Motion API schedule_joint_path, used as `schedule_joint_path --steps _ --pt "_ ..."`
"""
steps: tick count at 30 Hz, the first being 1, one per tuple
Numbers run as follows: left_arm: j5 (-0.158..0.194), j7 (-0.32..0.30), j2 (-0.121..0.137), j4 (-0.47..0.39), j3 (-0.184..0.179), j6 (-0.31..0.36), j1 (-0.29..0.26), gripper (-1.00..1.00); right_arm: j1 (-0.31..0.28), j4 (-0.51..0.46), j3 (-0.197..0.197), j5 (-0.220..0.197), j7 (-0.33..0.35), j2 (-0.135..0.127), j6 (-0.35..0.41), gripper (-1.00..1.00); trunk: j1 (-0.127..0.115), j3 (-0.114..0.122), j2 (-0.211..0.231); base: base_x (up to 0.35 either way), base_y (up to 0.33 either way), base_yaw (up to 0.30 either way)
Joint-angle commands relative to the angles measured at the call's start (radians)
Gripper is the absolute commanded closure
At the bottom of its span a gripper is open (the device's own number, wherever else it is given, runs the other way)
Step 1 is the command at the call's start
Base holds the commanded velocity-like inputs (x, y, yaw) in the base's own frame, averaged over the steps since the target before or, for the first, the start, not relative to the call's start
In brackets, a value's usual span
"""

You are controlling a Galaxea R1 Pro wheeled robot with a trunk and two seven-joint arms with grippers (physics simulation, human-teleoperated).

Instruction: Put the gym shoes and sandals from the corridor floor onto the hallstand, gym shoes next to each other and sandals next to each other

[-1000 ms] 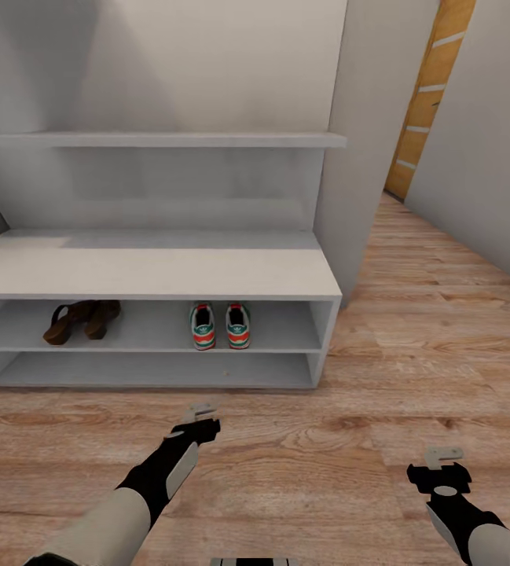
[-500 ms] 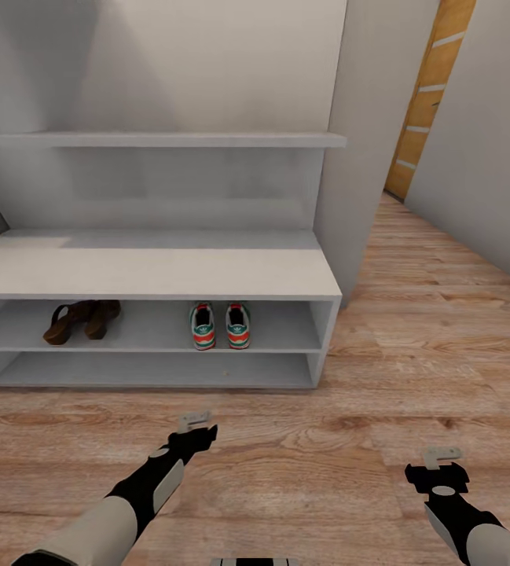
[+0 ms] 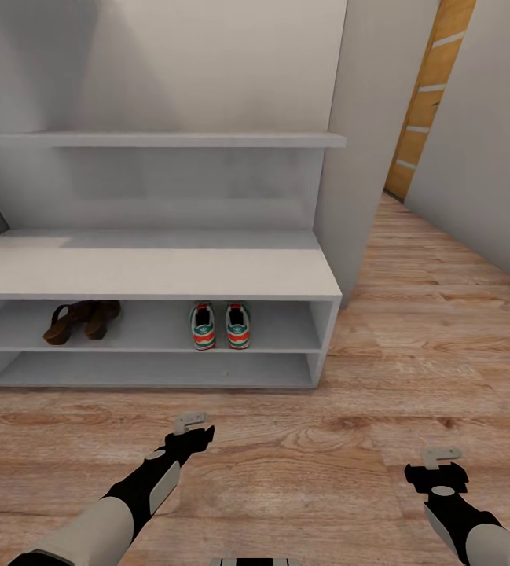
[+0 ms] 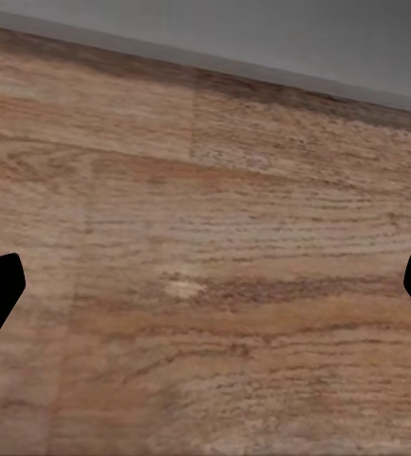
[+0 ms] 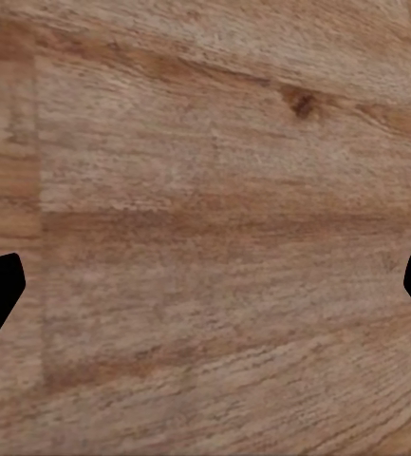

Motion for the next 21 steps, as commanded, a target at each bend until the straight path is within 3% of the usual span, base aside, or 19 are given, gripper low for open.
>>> schedule_joint_path --steps 1,21 --pt "0.0 0.0 0.0 0.0 0.0 0.0 0.0 -1.0 0.0 0.0 0.0 0.0 0.0 0.001 0.0 -1.0 0.0 0.0 0.0 0.0 0.0 0.0" --pt "0.001 -0.001 0.008 0.001 0.001 -0.001 0.0 -1.0 0.0 0.0 0.0 0.0 0.0 0.012 0.0 -1.0 0.0 0.0 0.0 0.0 0.0 0.0"
